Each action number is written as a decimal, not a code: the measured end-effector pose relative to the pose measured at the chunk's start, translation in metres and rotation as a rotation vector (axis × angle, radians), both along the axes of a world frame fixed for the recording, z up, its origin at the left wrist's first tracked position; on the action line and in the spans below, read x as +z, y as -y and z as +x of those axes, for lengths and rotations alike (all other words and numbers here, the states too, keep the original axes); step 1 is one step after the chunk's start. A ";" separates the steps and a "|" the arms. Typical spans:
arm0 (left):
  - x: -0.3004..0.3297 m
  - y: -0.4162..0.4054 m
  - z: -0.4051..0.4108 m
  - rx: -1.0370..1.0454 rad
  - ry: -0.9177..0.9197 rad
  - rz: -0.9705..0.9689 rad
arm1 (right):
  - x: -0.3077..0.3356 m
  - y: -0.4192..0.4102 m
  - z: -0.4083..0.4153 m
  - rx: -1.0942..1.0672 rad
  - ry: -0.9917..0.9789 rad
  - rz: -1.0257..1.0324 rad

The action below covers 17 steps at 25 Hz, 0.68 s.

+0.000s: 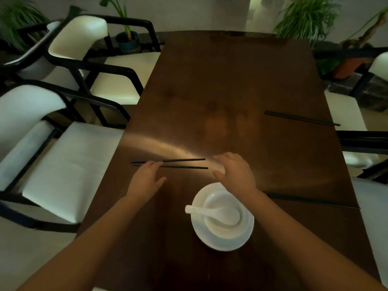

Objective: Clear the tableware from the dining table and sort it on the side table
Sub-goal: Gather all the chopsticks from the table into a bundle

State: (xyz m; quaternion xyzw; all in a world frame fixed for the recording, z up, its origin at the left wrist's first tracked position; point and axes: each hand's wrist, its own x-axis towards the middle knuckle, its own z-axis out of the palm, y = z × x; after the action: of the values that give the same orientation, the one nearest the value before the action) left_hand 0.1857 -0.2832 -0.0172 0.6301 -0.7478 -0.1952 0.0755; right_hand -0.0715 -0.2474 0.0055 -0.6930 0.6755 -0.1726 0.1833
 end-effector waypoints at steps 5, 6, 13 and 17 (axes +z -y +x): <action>-0.036 0.050 -0.003 -0.168 0.318 0.078 | -0.041 0.063 0.038 0.284 -0.230 0.149; -0.043 0.055 -0.002 -0.172 0.342 0.103 | -0.049 0.070 0.040 0.311 -0.258 0.165; -0.057 0.071 -0.014 -0.251 0.185 0.026 | -0.078 0.092 0.035 0.391 -0.310 0.127; -0.052 0.076 -0.028 -0.373 0.268 0.060 | -0.083 0.091 0.026 0.382 -0.293 0.091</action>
State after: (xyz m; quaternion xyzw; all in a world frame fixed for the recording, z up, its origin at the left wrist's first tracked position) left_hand 0.1574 -0.3594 -0.0694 0.5031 -0.8485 -0.1427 -0.0808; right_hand -0.0460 -0.3388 -0.0773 -0.8168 0.5587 -0.0018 0.1437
